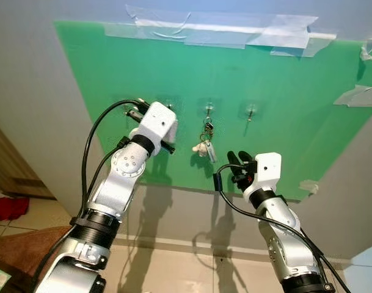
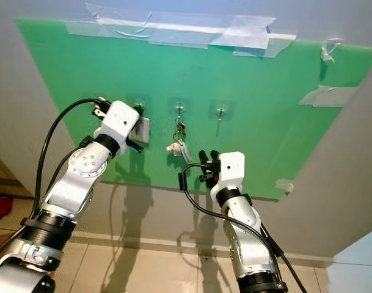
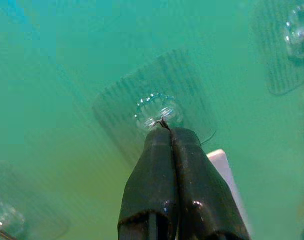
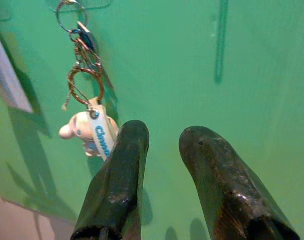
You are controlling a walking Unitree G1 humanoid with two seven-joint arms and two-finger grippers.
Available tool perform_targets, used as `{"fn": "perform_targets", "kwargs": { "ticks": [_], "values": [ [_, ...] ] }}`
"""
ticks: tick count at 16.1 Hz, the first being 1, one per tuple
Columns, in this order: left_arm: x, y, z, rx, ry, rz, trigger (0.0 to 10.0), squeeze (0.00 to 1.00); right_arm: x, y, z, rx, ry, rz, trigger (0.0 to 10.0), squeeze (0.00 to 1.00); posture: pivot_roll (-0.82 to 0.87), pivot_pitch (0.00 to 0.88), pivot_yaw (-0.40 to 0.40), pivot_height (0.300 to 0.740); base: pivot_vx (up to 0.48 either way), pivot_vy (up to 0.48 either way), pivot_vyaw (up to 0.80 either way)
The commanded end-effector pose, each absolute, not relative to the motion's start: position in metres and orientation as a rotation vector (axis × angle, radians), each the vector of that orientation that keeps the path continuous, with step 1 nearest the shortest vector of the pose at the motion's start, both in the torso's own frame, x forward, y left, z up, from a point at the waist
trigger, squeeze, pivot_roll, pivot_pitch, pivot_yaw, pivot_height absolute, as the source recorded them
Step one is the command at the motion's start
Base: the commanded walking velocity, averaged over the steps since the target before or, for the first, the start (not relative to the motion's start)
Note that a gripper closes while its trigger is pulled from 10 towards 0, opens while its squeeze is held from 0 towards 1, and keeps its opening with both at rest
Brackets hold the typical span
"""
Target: Hang keys on a hook
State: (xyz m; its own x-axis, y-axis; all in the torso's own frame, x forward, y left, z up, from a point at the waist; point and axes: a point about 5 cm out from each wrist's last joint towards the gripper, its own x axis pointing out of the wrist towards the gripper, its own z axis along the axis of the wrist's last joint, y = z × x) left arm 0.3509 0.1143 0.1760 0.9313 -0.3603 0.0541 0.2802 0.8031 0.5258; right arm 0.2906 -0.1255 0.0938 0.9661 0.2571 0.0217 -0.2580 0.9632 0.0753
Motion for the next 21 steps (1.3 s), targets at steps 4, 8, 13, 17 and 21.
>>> {"fn": "perform_targets", "kwargs": {
  "ticks": [4, 8, 13, 17, 21],
  "values": [
    [0.353, 0.116, 0.165, 0.749, -0.128, -0.376, 0.0, 0.00, 0.289, -0.127, 0.096, 0.073, -0.016, 0.259, 10.0, 0.00, -0.08, 0.000, 0.037, 0.740, 0.000, 0.000, 0.00],
    [0.353, 0.119, 0.165, 0.992, -0.206, -0.384, 0.0, 0.00, 0.290, -0.126, 0.096, 0.068, -0.013, 0.265, 10.0, 0.00, -0.07, 0.000, 0.028, 0.740, 0.000, 0.000, 0.00],
    [0.349, 0.117, 0.160, 1.196, -0.295, -0.433, 0.0, 0.00, 0.289, -0.127, 0.096, 0.061, -0.006, 0.271, 10.0, 0.00, -0.08, 0.000, 0.020, 0.740, 0.000, 0.000, 0.00],
    [0.348, 0.116, 0.158, 1.263, -0.334, -0.464, 0.0, 0.00, 0.289, -0.127, 0.096, 0.059, -0.003, 0.272, 10.0, 0.00, -0.08, 0.000, 0.019, 0.740, 0.000, 0.000, 0.00],
    [0.345, 0.113, 0.162, 1.339, -0.434, -0.500, 0.0, 0.00, 0.288, -0.127, 0.095, 0.057, 0.001, 0.274, 10.0, 0.00, -0.08, 0.000, 0.014, 0.740, 0.000, 0.000, 0.00]
  ]
}}
